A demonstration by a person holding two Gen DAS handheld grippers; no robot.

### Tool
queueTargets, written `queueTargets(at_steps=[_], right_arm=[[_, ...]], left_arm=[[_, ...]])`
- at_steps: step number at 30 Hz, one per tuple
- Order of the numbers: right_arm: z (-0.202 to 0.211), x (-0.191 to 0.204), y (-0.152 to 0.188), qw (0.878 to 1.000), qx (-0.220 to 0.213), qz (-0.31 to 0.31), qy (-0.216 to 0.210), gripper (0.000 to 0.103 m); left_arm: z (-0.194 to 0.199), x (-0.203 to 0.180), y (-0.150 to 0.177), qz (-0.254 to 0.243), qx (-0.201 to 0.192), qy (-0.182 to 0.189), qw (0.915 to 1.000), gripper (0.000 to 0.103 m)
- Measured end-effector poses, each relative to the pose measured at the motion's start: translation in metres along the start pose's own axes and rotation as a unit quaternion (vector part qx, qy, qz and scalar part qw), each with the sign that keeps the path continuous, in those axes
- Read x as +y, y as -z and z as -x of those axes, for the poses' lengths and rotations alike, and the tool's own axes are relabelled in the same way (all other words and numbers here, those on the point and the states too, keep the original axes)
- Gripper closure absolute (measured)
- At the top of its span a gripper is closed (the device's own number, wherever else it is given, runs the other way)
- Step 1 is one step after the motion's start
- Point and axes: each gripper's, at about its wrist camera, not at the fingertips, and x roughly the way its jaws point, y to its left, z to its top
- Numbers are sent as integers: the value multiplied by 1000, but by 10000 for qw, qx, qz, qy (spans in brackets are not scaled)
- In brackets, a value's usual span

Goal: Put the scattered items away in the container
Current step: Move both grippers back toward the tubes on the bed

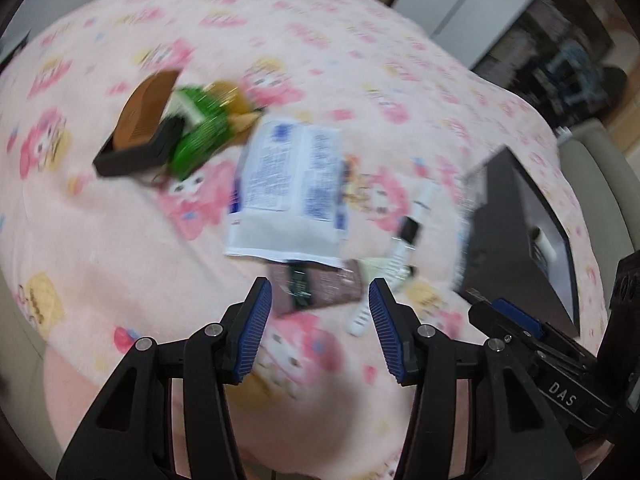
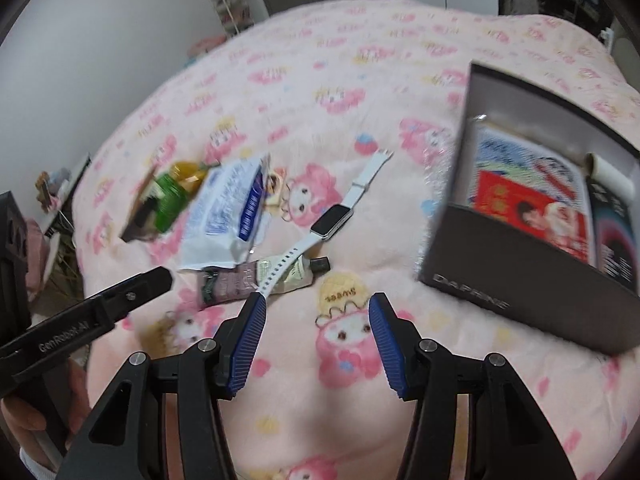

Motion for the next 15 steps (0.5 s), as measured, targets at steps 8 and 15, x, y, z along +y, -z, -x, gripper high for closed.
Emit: queueTargets(at_steps=[8, 15], right_arm=[[-57, 27, -18, 9991, 366, 207, 99, 53], [-84, 34, -14, 9972, 427, 293, 549, 52]], left_arm=[[-34, 21, -4, 36, 475, 531, 9975, 52], [-44, 24, -1, -15, 345, 604, 9976, 52]])
